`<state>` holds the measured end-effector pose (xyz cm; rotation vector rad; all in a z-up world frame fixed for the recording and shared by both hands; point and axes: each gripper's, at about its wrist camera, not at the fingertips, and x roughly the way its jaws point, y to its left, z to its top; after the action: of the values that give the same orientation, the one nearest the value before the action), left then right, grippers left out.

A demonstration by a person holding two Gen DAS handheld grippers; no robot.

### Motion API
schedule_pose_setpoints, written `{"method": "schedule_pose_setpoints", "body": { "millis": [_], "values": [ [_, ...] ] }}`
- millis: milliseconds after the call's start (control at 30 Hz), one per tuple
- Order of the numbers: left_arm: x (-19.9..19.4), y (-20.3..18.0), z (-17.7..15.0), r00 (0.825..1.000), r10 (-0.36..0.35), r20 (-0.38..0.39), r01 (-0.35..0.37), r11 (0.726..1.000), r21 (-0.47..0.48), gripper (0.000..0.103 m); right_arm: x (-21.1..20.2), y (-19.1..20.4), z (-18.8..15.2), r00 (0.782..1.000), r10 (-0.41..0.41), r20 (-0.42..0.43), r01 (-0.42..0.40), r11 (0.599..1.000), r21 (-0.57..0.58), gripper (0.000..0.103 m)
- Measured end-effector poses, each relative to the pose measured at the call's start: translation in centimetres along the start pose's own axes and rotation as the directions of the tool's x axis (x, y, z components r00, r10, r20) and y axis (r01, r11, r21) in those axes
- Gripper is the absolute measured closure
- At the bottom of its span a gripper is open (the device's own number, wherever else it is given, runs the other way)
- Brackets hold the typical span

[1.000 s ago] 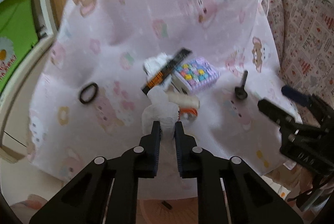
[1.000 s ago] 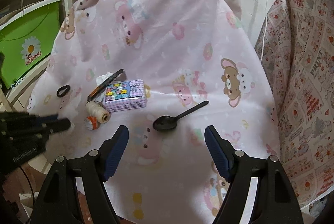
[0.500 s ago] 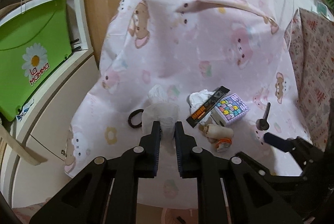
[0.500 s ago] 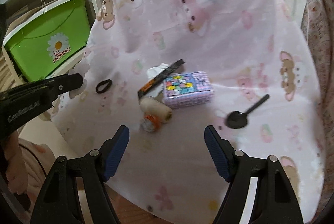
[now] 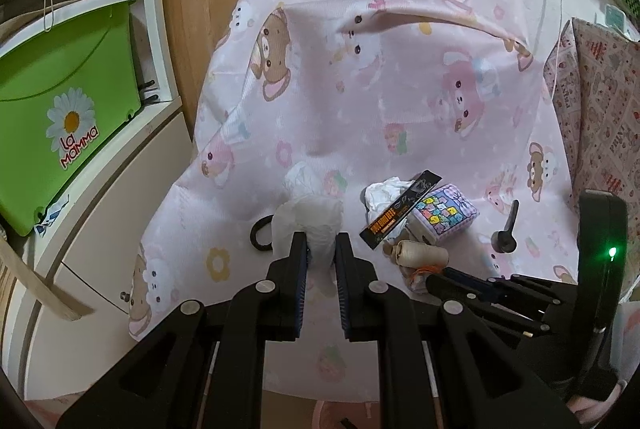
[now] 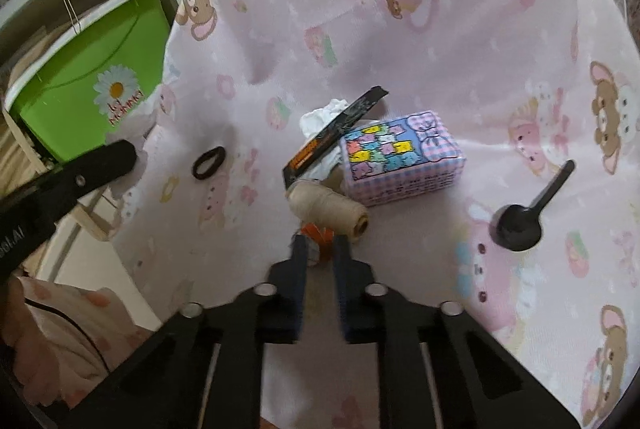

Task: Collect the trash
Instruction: 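Grasp the white tissue with the left gripper while the right gripper grasps the small orange piece, then carry the tissue into the pink basket with the left gripper while the right drops the orange piece there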

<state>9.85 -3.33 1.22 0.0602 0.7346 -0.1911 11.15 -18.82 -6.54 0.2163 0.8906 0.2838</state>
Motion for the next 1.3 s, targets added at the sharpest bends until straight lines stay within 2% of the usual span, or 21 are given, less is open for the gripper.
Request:
{"method": "schedule_pose_setpoints", "body": {
  "millis": [100,467,800,933,1133,1300],
  "values": [
    [-0.1,0.1,0.0,1.000,0.001,0.003,-0.001,1.000,-0.001,0.090,-0.2,0.1,0.1,1.000,0.019,-0.002,-0.019,1.000,-0.004,0.097],
    [-1.0,0.5,-0.1,1.000,-0.009,0.017,0.010,1.000,-0.014,0.090,-4.9,0.5,-0.6,0.998,0.004,0.066,0.000,0.998,-0.062,0.097],
    [-3.7,-0.8,-0.9,0.996,-0.069,0.047,0.069,0.997,0.018,0.090,-9.6,0.7,-1.5,0.990,-0.016,0.137,0.030,0.994,-0.104,0.097],
    [-4.7,-0.8,-2.1,0.995,-0.099,0.021,0.099,0.995,0.001,0.090,-11.8,1.3,-1.9,0.987,-0.025,0.160,0.045,0.991,-0.122,0.097],
    [-5.4,-1.9,-3.7,0.992,-0.115,-0.051,0.117,0.993,0.033,0.090,-14.5,1.5,-3.4,0.987,-0.016,0.158,0.033,0.994,-0.102,0.097],
    [-5.4,-3.2,-4.8,0.980,-0.152,-0.125,0.161,0.985,0.066,0.090,-15.5,1.5,-4.7,0.990,-0.017,0.137,0.031,0.995,-0.098,0.097]
  ]
}}
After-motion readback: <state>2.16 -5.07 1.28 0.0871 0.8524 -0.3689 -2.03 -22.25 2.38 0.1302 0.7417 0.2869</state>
